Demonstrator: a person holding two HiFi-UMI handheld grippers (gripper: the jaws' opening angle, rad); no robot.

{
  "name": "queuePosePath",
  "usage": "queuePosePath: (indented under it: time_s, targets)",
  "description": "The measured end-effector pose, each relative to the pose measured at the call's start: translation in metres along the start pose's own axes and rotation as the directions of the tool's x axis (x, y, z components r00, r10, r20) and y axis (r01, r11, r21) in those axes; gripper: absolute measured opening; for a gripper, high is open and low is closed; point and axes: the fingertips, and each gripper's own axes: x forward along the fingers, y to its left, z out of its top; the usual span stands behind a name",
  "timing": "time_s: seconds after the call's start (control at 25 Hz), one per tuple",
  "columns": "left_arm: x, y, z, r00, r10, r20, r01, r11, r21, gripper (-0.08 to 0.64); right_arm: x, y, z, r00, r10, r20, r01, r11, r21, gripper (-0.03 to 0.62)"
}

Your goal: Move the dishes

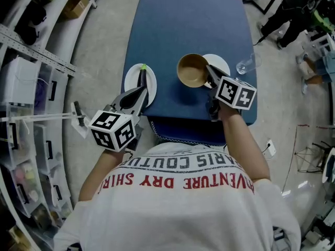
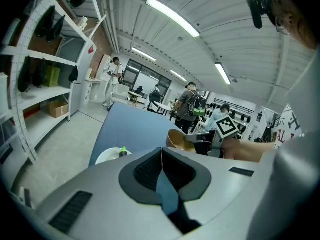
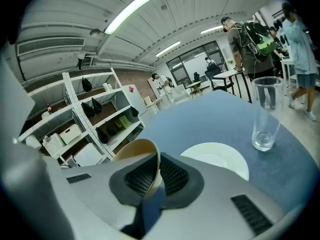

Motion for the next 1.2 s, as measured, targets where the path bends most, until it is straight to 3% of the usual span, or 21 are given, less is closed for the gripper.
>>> queuePosePath:
  time_s: [0.64,1.08,1.2]
  targets:
    - [-0.033,0.039,-0.029,0.999,0.046,-0.015,-0.047,0.999,-0.020,0.029,0.041,0.029,-0.052,0.996,0.017,-0.085,-0.014,0.999,0.028,0.032]
    - [-0.030,0.031,-0.021,1.000,0.018,-0.017,-0.018,0.999,0.031,0.029,0.034,0.030,-0.050,0.999,0.031,-0.036,-0.028,0.995,0.098,0.035]
    - [-0.026,0.022,-0.020,1.000,0.008,-0.022,-0.007,0.999,0.040,0.029,0.021,0.030,-0.043,0.999,0.042,-0.014,-0.041,0.996,0.076,0.035]
